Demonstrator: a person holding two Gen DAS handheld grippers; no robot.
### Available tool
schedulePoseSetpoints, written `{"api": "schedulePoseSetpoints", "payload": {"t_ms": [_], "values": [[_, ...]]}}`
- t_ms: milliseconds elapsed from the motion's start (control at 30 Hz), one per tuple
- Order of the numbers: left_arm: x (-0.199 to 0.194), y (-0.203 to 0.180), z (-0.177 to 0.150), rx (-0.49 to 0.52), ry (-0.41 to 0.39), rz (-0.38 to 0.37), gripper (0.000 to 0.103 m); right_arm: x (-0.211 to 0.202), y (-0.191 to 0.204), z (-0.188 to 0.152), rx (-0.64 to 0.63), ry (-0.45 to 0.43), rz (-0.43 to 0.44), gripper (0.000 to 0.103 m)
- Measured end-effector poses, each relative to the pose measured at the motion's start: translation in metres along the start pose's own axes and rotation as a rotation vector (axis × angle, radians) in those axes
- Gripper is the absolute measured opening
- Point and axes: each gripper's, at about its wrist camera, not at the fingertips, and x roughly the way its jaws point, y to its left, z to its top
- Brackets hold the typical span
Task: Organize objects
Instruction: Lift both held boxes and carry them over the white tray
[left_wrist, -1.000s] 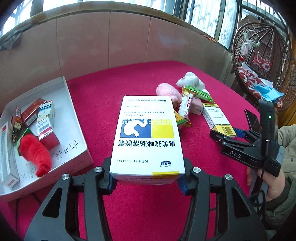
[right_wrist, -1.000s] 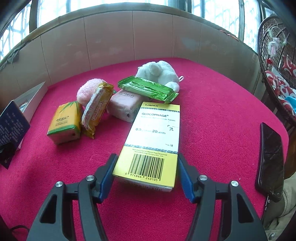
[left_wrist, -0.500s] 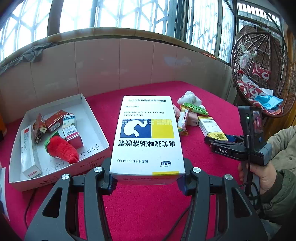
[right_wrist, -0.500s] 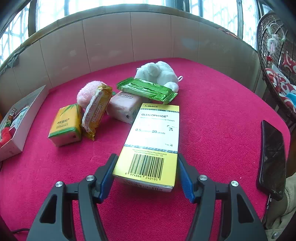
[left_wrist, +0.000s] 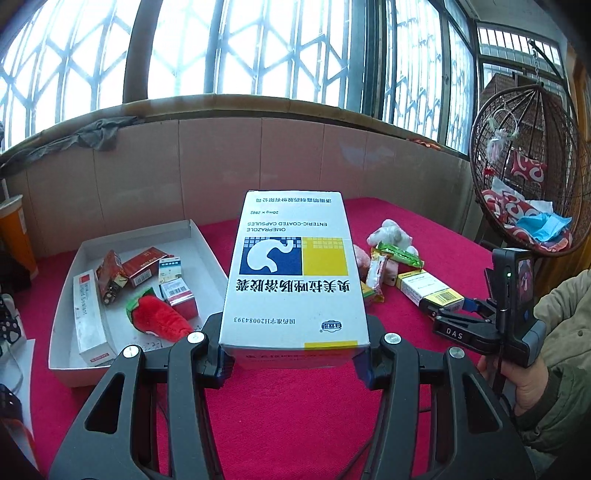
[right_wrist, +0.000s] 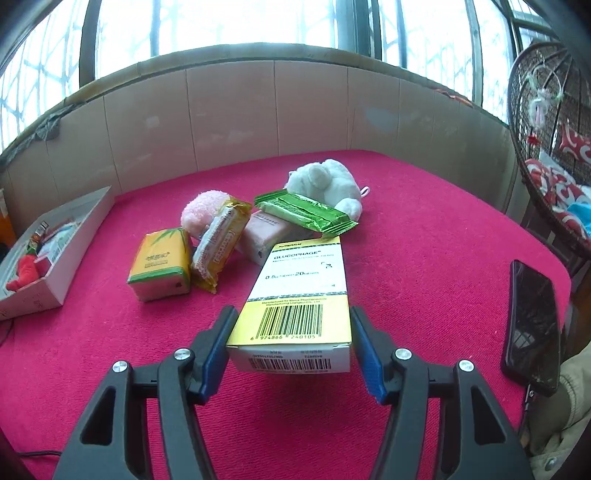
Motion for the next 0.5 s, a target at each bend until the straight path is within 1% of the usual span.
{"api": "schedulePoseSetpoints", "payload": {"t_ms": [67, 167, 300, 500], "values": [[-0.002, 0.005, 0.000, -0.016, -0.002, 0.008, 0.051, -0.007, 0.003, 0.004, 0.019, -0.009, 0.027, 0.061], [-0.004, 0.009, 0.000, -0.035, -0.007, 0.015, 0.051, -0.024, 0.013, 0.015, 0.006, -0.050, 0.063, 0.059], [-0.008, 0.008, -0.001, -0.033, -0.016, 0.015, 0.051, -0.046, 0.028, 0.024, -0.021, -0.108, 0.098, 0.056], [-0.009, 0.011, 0.000, -0.040, -0.021, 0.022, 0.051, -0.058, 0.040, 0.029, -0.057, -0.121, 0.171, 0.054]]}}
